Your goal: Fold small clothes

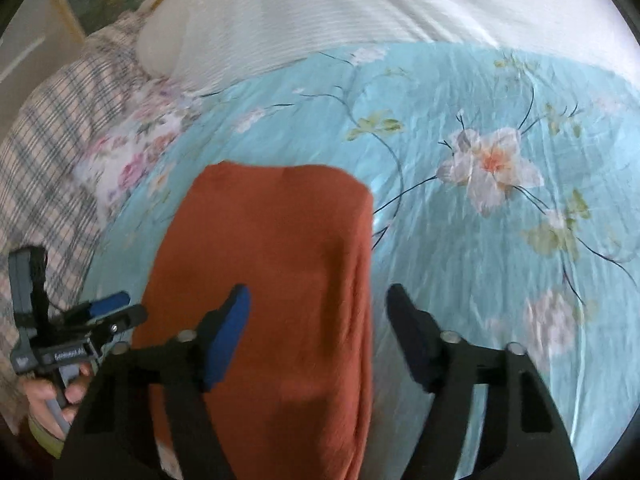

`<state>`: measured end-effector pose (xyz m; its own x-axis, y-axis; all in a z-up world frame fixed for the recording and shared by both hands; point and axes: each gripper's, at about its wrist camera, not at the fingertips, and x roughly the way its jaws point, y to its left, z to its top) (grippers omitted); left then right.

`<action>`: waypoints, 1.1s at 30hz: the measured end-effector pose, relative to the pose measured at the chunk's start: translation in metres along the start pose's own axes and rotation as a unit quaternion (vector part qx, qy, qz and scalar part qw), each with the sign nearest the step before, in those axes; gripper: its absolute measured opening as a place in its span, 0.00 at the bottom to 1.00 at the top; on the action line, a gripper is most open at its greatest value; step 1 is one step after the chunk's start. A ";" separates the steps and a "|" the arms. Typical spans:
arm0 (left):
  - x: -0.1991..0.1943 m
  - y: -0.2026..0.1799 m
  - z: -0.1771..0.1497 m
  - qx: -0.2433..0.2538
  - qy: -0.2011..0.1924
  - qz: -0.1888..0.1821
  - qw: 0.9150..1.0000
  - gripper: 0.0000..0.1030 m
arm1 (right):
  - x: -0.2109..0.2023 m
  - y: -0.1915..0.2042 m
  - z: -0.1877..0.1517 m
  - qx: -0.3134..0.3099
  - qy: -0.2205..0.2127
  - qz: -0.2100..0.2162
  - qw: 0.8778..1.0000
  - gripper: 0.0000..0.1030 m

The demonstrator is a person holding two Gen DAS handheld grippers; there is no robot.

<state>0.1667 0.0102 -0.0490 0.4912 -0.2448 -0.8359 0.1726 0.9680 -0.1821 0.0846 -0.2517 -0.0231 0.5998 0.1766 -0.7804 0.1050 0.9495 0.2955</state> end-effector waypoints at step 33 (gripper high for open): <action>0.043 -0.016 0.019 0.025 -0.001 0.015 1.000 0.71 | -0.015 0.002 0.001 0.000 -0.063 -0.034 0.997 0.24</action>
<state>0.2016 -0.0168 -0.0722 0.4978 -0.2167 -0.8398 0.2004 0.9708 -0.1318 0.0771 -0.2528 -0.0100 0.6870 0.0785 -0.7224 0.1478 0.9583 0.2447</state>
